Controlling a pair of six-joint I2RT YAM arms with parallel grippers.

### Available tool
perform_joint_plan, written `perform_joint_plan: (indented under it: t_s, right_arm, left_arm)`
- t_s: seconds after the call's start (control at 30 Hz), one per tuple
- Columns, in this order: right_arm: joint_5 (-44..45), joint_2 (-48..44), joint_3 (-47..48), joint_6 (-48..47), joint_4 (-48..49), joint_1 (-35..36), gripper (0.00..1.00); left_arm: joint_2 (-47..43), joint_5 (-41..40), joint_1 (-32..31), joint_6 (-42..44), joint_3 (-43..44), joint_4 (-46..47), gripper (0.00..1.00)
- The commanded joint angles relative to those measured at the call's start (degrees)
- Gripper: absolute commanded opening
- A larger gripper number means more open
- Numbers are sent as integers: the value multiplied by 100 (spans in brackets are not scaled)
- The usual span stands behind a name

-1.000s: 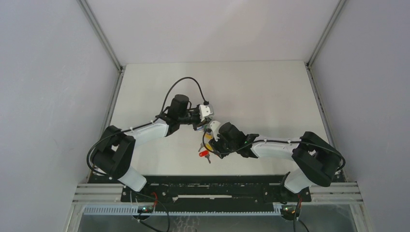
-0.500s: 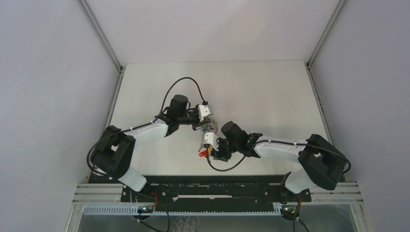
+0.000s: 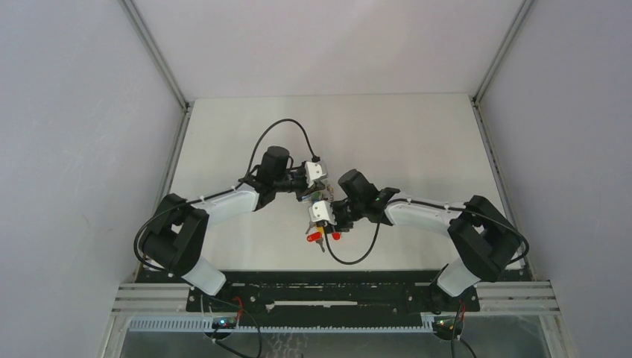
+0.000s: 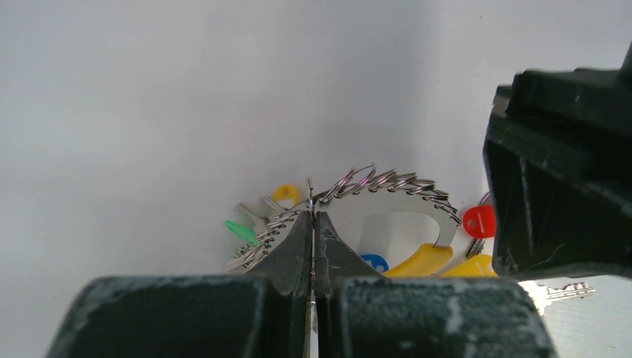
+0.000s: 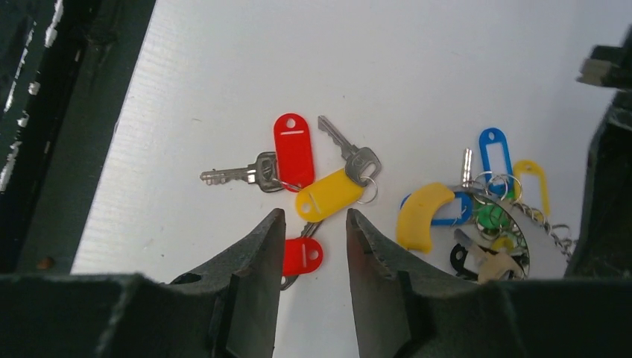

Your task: Put the keys on the keyring

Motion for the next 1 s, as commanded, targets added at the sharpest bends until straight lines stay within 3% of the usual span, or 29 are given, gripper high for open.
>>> perform_joint_plan:
  t_s: [0.0, 0.97]
  right_arm:
    - [-60, 275, 316, -688, -296, 101, 35]
    - [631, 1117, 987, -1290, -779, 569, 32]
  left_arm:
    - [-261, 137, 32, -94, -53, 200, 0]
    - [-199, 243, 19, -103, 4, 130, 0]
